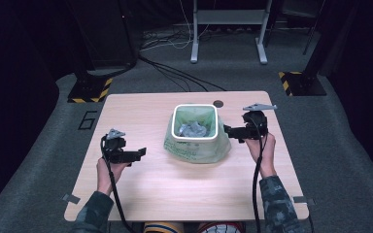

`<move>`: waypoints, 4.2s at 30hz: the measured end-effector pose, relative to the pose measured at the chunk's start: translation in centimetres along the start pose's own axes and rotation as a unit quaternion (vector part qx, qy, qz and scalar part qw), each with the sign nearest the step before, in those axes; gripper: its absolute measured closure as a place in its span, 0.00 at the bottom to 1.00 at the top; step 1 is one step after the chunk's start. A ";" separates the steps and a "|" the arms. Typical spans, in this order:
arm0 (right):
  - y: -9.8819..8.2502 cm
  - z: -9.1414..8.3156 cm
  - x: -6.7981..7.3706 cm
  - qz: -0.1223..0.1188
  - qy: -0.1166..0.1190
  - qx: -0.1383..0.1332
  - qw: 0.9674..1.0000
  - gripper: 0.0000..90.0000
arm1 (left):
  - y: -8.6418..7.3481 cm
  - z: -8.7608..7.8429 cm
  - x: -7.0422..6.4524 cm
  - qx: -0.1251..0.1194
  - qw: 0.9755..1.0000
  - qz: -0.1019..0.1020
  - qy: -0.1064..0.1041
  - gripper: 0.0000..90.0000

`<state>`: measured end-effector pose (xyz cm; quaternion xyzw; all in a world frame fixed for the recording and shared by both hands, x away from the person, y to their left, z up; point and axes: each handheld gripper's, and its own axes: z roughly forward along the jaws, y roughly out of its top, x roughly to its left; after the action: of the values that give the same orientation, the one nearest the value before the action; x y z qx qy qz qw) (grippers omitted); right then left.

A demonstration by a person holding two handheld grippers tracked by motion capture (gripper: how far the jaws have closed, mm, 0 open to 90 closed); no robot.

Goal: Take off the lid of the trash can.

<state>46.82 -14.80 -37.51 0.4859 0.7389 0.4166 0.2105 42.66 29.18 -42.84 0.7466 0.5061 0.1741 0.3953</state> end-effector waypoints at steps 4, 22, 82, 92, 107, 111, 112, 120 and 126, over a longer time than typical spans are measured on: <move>0.3 0.0 -0.2 0.001 -0.001 -0.015 1.000 0.00 | 1.3 -0.1 -0.3 -0.008 1.000 0.002 -0.006 0.02; 1.5 0.4 1.0 -0.034 0.015 0.032 0.999 0.00 | 5.2 0.5 -1.5 -0.018 1.000 0.013 -0.019 0.03; 2.5 7.9 3.9 0.003 -0.036 0.088 0.995 0.62 | 10.8 10.0 -6.5 0.041 0.997 0.028 -0.061 0.55; 2.1 8.2 4.2 0.011 -0.055 0.080 0.995 0.70 | 10.3 10.7 -7.1 0.042 0.998 0.032 -0.030 0.66; 2.6 8.0 4.6 0.010 -0.067 0.075 0.995 0.72 | 10.4 10.7 -7.8 0.041 0.998 0.039 0.000 0.70; 2.9 7.6 4.7 0.013 -0.067 0.070 0.995 0.71 | 10.8 10.2 -7.8 0.034 0.999 0.036 0.001 0.70; 3.0 7.5 4.7 0.013 -0.066 0.068 0.995 0.71 | 11.0 10.0 -7.9 0.033 0.999 0.038 0.003 0.70; 4.2 6.1 5.0 0.013 -0.066 0.053 0.996 0.72 | 12.3 8.2 -8.6 0.012 0.999 0.045 0.011 0.70; 4.9 5.4 4.9 0.016 -0.066 0.047 0.997 0.74 | 12.6 7.1 -9.3 0.002 0.999 0.049 0.015 0.68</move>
<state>51.18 -7.28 -36.11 0.5334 0.7345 0.3515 0.2290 51.20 15.74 -36.30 0.7687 0.4749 0.2035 0.3772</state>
